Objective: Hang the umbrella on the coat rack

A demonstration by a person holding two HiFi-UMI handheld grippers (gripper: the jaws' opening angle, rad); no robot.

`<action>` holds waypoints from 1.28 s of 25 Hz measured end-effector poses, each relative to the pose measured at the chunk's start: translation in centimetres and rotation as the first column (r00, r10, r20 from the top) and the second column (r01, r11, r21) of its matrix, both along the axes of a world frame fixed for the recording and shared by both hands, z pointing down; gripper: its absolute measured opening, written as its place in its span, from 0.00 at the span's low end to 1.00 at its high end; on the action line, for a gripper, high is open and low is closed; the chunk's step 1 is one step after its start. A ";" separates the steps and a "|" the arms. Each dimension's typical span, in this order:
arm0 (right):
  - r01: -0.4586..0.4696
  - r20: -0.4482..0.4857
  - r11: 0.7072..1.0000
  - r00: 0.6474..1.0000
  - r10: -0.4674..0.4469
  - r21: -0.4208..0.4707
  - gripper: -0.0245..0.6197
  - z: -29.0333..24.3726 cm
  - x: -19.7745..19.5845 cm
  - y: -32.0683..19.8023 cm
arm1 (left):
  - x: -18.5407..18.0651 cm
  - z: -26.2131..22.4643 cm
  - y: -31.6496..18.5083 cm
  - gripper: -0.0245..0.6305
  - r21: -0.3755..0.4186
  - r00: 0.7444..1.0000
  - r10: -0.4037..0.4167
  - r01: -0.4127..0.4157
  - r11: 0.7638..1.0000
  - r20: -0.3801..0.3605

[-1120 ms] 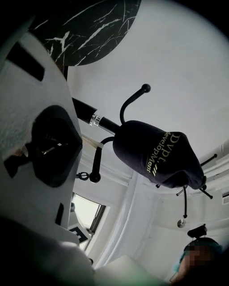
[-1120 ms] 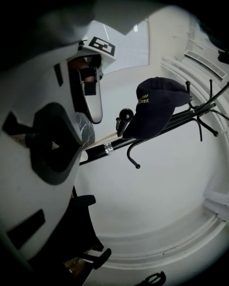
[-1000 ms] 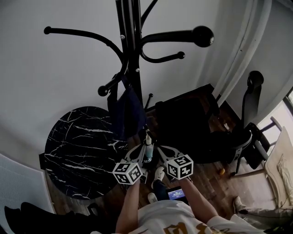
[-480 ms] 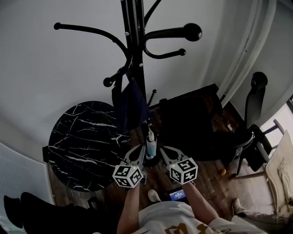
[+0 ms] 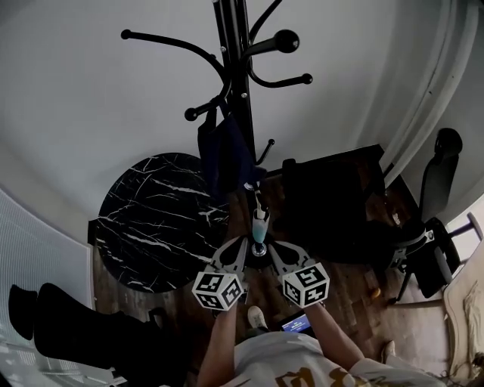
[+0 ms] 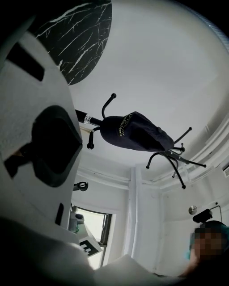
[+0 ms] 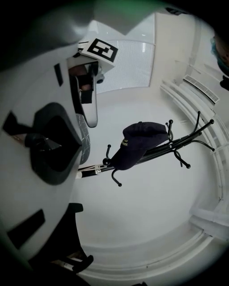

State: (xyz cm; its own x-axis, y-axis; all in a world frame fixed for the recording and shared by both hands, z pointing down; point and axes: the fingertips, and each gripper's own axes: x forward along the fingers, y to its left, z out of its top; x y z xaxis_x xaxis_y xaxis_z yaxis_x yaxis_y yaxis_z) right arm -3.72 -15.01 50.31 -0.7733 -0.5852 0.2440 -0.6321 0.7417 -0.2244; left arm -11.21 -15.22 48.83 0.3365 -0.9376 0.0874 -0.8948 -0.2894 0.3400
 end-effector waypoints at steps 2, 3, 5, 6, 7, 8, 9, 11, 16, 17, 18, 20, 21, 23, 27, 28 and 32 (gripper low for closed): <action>0.012 0.002 1.000 1.000 -0.012 0.024 0.05 -0.5 0.2 0.9 | 0.3 -0.4 0.8 0.07 0.004 1.000 -0.019 0.019 1.000 0.011; 0.015 0.002 0.999 1.000 -0.015 0.040 0.05 -0.9 0.4 1.3 | 0.6 -0.6 1.2 0.07 0.006 1.000 -0.026 0.025 1.000 0.018; 0.015 0.004 0.997 1.000 -0.015 0.073 0.05 -1.7 1.2 2.1 | 1.4 -1.1 2.2 0.07 0.017 0.999 -0.035 0.034 0.999 0.040; 0.014 0.005 0.996 1.000 -0.015 0.089 0.05 -2.1 1.6 2.5 | 1.9 -1.3 2.6 0.07 0.023 0.998 -0.039 0.038 0.999 0.049; 0.014 0.006 0.995 1.000 -0.015 0.102 0.05 -2.4 2.0 2.9 | 2.3 -1.4 3.1 0.07 0.027 0.998 -0.043 0.041 0.999 0.056; 0.015 0.009 0.994 1.000 -0.016 0.111 0.05 -2.6 2.5 3.3 | 2.7 -1.6 3.6 0.07 0.032 0.997 -0.046 0.045 0.998 0.059; 0.015 0.013 0.993 1.000 -0.016 0.117 0.05 -2.8 3.0 3.7 | 3.1 -1.6 4.0 0.07 0.036 0.997 -0.050 0.048 0.998 0.060; 0.012 0.018 0.992 1.000 -0.014 0.126 0.05 -3.0 3.9 4.3 | 3.7 -1.7 4.8 0.07 0.040 0.996 -0.064 0.062 0.997 0.061; 0.017 0.019 0.989 1.000 -0.020 0.148 0.05 -3.2 5.4 5.6 | 4.5 -1.5 6.4 0.07 0.043 0.991 -0.115 0.112 0.993 0.069; 0.018 0.016 0.988 1.000 -0.021 0.154 0.05 -3.3 5.6 5.9 | 4.7 -1.5 6.7 0.07 0.048 0.990 -0.118 0.115 0.992 0.072; 0.019 0.014 0.987 1.000 -0.021 0.158 0.05 -3.3 5.8 6.1 | 4.9 -1.6 7.0 0.07 0.052 0.990 -0.119 0.116 0.992 0.074; 0.017 0.011 0.986 1.000 -0.020 0.164 0.05 -3.5 6.2 6.5 | 5.0 -1.7 7.6 0.07 0.056 0.990 -0.123 0.119 0.991 0.075; 0.015 0.012 0.986 1.000 -0.017 0.165 0.05 -3.6 6.4 6.6 | 5.0 -1.8 7.8 0.07 0.058 0.989 -0.126 0.122 0.991 0.075; 0.006 0.018 0.986 1.000 -0.009 0.164 0.05 -3.7 6.8 6.8 | 5.1 -1.9 8.2 0.07 0.063 0.989 -0.130 0.125 0.990 0.075; 0.000 0.025 0.988 1.000 -0.004 0.157 0.05 -3.5 7.4 7.6 | 6.0 -1.9 8.8 0.07 0.071 0.988 -0.118 0.112 0.991 0.098; 0.000 0.026 0.987 1.000 -0.005 0.158 0.05 -3.4 7.5 7.8 | 6.2 -1.9 8.9 0.07 0.071 0.988 -0.117 0.110 0.991 0.102; -0.002 0.019 0.988 1.000 -0.001 0.156 0.05 -3.2 7.9 8.1 | 6.6 -1.7 8.9 0.07 0.067 0.988 -0.110 0.104 0.992 0.107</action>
